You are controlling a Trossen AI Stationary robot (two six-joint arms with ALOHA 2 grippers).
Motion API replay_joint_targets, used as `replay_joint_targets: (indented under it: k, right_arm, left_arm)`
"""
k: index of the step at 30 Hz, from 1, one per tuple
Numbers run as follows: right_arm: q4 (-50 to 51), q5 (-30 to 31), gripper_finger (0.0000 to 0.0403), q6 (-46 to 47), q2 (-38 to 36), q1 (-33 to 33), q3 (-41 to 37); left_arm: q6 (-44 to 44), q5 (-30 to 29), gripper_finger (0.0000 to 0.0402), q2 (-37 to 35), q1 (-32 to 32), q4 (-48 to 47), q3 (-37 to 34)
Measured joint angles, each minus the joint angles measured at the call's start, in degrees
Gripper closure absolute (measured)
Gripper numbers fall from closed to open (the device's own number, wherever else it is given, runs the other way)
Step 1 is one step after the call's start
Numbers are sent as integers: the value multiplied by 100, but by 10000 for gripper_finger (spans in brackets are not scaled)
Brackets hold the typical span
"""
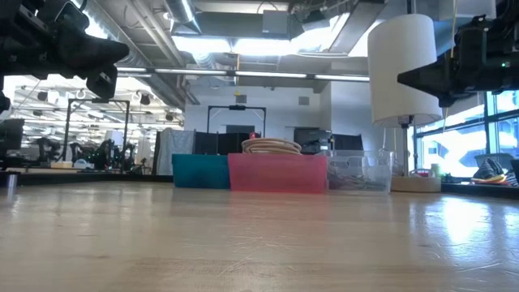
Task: Pick & Place USB Port
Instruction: Return to Home Position
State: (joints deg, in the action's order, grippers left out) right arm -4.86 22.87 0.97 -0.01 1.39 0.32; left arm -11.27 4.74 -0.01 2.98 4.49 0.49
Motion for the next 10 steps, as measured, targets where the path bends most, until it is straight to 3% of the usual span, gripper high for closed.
replay_joint_targets:
  k: [10]
  right_arm:
    - [-2, 0, 370, 0, 0, 0, 0]
  left_arm:
    - [0, 1, 393, 0, 0, 0, 0]
